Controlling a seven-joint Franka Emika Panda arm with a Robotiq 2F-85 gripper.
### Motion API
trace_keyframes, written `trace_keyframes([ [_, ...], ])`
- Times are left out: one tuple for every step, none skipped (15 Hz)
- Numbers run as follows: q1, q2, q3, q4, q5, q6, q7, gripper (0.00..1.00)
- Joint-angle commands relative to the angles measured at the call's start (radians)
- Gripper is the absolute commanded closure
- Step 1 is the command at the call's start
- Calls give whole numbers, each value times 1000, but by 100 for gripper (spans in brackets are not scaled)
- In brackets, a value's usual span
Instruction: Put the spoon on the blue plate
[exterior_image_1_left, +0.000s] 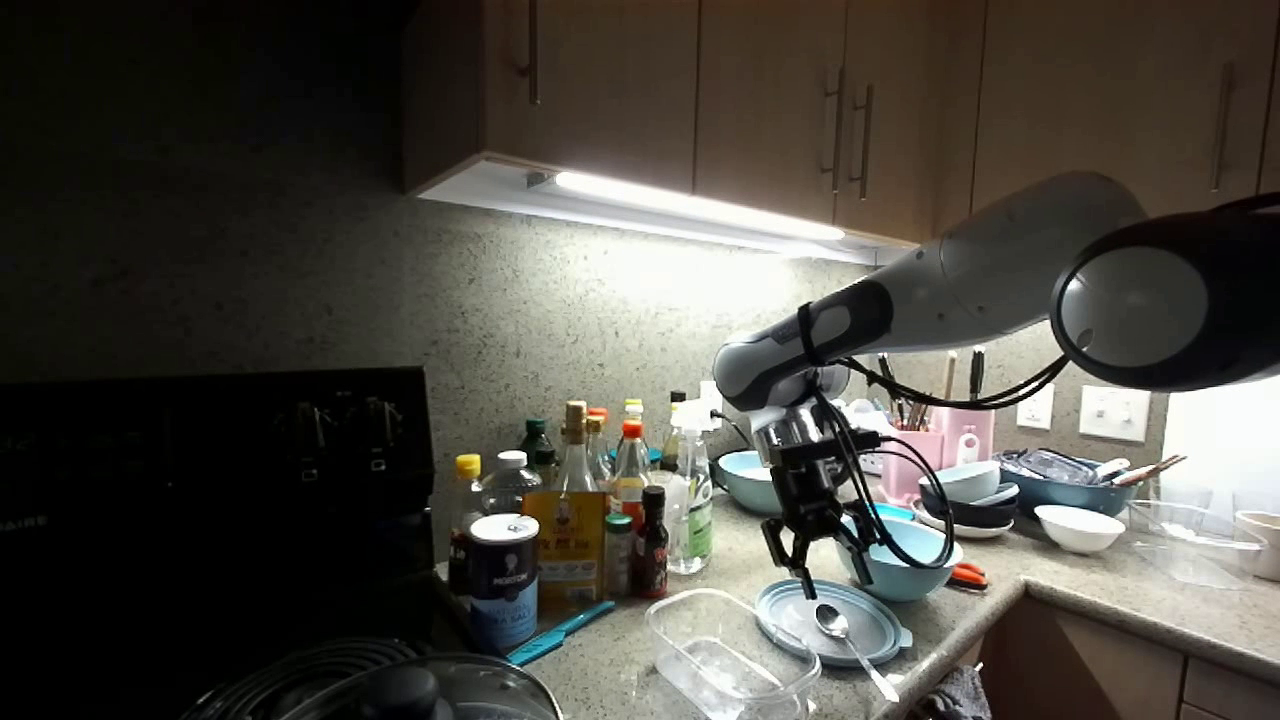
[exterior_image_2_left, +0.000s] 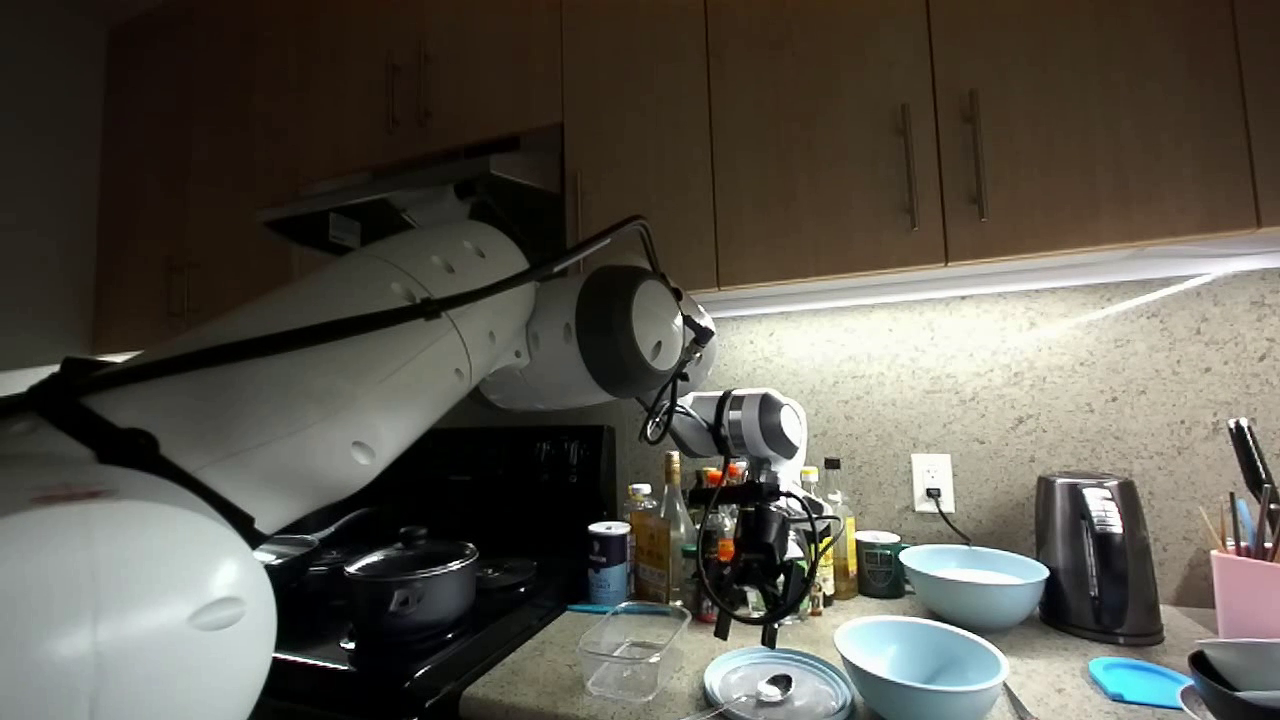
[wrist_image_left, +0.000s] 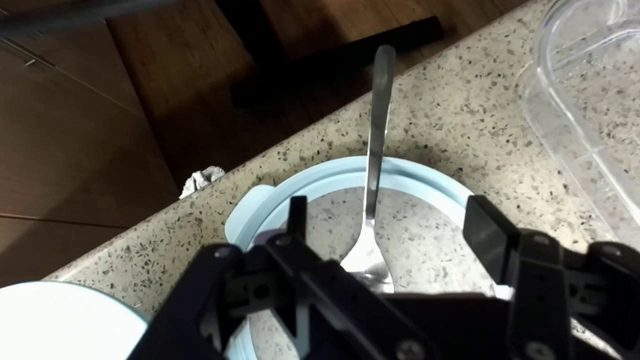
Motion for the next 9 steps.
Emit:
trace_keyframes([
  [-1, 2, 1, 4, -1, -3, 0, 19],
  [-1, 2, 1, 4, -1, -3, 0, 5],
  [-6, 11, -1, 8, 14, 8, 25, 3],
  [-10, 20, -2, 14, 21, 13, 37, 0],
  [-16, 36, -1, 24, 31, 10, 47, 0],
  [-19, 48, -2, 33, 36, 7, 56, 0],
  [-23, 64, -4, 43, 41, 5, 69, 0],
  [-27, 78, -4, 53, 47, 4, 74, 0],
  [-31, 95, -5, 66, 53, 1, 82, 0],
])
